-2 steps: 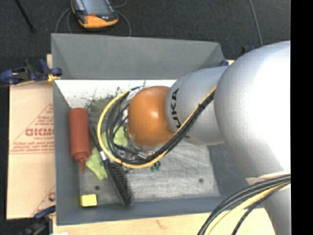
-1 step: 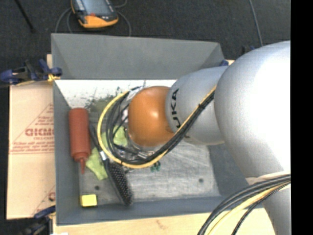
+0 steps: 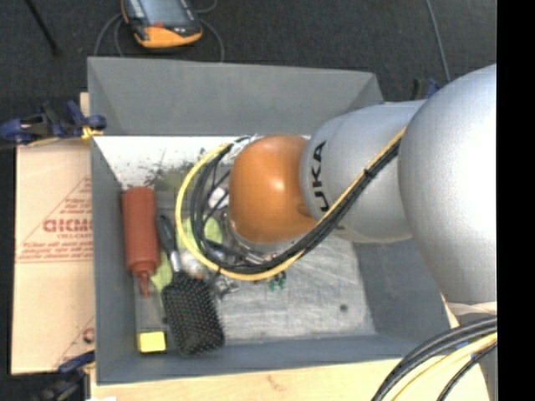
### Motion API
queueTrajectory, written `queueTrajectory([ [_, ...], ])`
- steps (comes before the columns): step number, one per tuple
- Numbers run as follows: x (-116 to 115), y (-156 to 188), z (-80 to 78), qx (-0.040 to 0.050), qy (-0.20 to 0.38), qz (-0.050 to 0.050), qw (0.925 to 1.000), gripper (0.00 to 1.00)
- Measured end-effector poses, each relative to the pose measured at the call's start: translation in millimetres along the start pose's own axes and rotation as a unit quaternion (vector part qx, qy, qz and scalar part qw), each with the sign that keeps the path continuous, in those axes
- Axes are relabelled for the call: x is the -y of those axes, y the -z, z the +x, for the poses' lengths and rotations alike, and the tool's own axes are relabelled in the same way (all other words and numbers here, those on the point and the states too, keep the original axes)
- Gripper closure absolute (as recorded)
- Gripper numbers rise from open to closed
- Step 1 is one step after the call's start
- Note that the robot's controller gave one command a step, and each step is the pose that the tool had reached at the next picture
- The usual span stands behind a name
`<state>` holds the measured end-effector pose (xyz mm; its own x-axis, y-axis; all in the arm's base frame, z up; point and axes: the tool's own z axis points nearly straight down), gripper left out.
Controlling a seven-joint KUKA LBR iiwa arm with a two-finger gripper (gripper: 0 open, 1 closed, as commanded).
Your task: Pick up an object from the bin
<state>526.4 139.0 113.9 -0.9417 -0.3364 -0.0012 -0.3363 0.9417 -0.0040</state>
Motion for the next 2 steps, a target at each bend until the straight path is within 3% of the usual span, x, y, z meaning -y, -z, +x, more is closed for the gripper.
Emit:
queueTrajectory([
  [1,15.2,33.0,-13.1,0.001,0.0,-0.002,1.0,0.0],
  [2,15.0,32.9,-13.1,0.001,0.0,-0.002,1.0,0.0],
])
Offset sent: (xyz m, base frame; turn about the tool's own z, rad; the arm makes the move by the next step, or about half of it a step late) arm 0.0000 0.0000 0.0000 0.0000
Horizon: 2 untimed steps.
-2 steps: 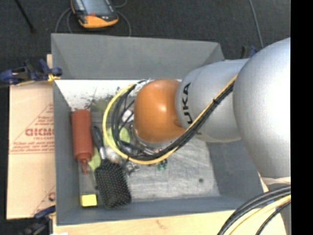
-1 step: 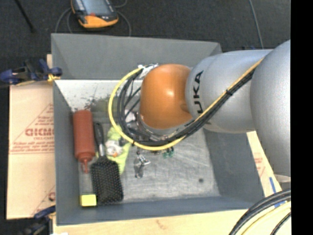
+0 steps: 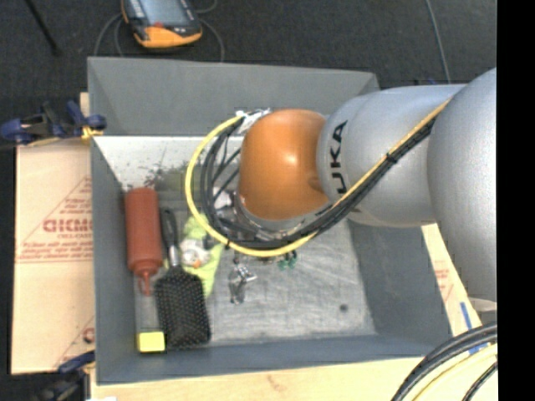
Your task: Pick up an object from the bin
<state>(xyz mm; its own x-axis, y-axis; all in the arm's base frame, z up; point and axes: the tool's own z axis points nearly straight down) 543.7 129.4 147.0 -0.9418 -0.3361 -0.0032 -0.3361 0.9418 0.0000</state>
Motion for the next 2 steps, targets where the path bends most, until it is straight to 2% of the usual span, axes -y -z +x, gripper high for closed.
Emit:
queueTrajectory([
  [1,-10.1,-41.6,-53.1,0.0066,-0.012,0.0,0.9999,0.0],
  [2,-13.2,-74.5,-73.2,0.003,0.028,0.0,0.9996,0.0],
])
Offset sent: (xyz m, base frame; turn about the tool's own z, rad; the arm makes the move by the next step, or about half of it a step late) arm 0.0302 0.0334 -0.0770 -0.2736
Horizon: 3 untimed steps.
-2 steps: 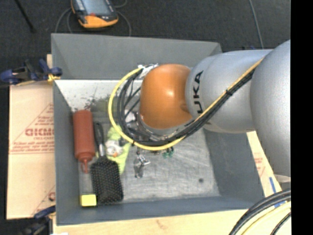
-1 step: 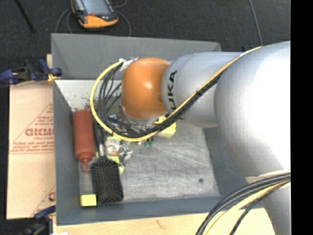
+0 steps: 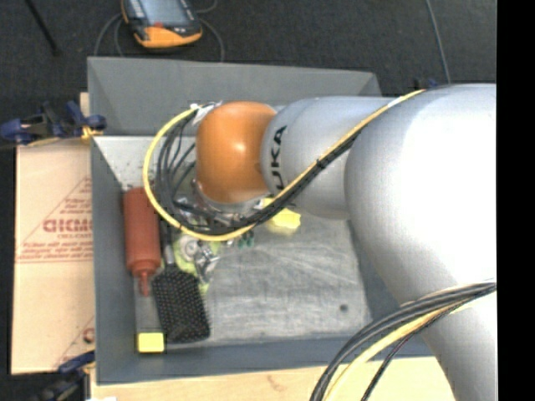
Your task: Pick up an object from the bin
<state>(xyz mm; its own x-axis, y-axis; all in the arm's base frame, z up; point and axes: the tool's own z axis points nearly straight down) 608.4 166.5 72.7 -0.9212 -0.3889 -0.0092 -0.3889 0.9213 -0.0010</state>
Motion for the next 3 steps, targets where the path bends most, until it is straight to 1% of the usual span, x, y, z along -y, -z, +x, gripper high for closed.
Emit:
queueTrajectory([
  [1,8.1,2.6,-17.6,-0.0008,0.202,-0.002,0.9794,1.0],
  [2,8.1,2.6,-17.6,-0.0008,0.201,-0.002,0.9795,1.0],
  [3,15.4,43.9,-22.0,-0.0058,0.205,-0.002,0.9787,1.0],
])
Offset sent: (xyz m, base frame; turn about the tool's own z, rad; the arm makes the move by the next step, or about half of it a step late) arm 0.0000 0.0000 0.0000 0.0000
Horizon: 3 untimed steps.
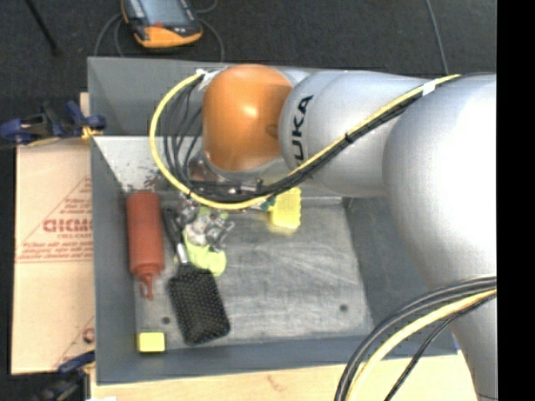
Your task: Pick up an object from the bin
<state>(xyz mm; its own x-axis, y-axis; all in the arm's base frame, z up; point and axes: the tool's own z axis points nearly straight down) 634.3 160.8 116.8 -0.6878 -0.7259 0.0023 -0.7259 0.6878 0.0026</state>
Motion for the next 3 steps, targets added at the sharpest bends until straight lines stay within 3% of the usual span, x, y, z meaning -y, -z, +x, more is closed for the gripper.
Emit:
queueTrajectory([
  [1,4.2,21.2,-0.6,0.0091,-0.005,0.005,0.9999,1.0],
  [2,-2.4,44.7,-0.8,-0.0013,-0.006,-0.001,1.0,1.0],
  [3,2.1,101.2,19.1,0.002,-0.008,0.002,1.0,1.0],
])
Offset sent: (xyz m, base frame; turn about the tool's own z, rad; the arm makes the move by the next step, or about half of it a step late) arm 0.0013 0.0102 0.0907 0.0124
